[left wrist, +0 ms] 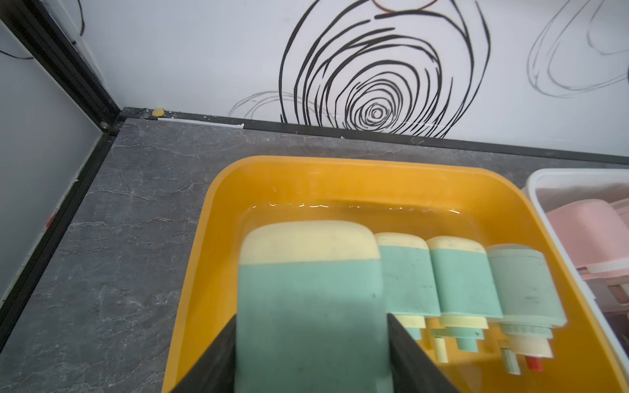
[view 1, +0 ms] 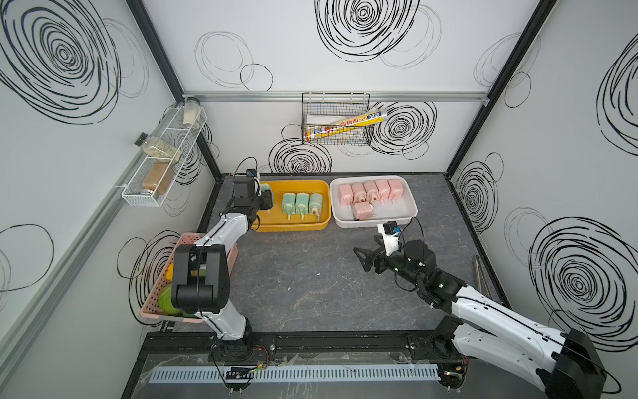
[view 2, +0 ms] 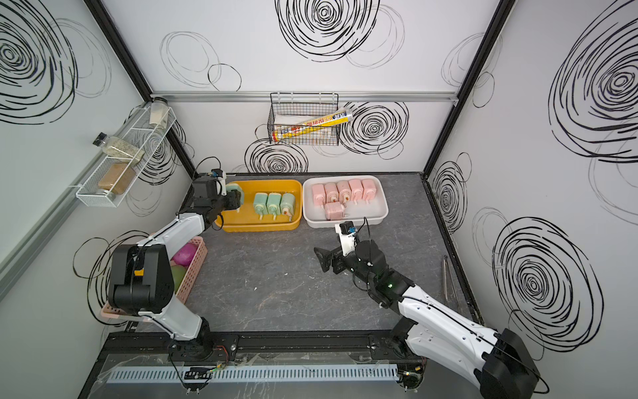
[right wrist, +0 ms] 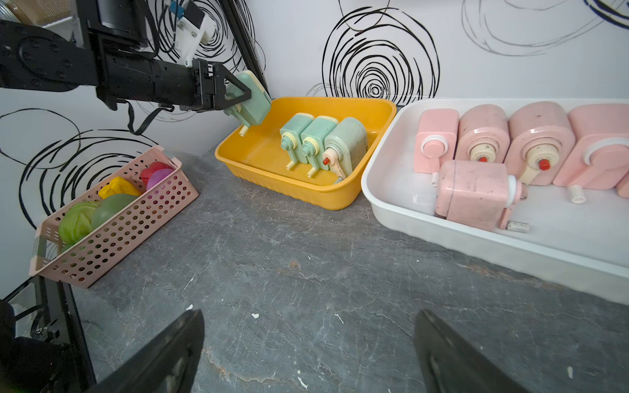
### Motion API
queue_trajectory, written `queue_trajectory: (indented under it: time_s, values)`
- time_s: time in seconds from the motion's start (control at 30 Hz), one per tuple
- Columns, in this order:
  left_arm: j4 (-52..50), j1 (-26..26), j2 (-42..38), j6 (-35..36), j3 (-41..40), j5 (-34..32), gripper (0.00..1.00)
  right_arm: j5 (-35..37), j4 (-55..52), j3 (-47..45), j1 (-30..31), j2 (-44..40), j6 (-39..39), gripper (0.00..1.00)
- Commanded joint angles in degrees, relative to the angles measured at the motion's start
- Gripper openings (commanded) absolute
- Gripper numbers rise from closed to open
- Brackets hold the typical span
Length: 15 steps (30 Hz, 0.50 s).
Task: Place the pencil sharpeners by color into the storage box
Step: Place the pencil sharpener in the storage box.
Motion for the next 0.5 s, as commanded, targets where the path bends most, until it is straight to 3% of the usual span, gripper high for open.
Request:
queue_trajectory:
  time_s: [0.0,0.47]
  values:
    - [1.6,1.1,2.2,2.9,3.0,3.4,0.0,-0.3,-1.5,2.4,-0.2,-0.8,-1.3,1.0]
    - [0.8,1.1,10.8,2.8,7.3,8.3,0.0,-1.4,-2.4,2.6,-0.2,-0.8,-1.5,1.0]
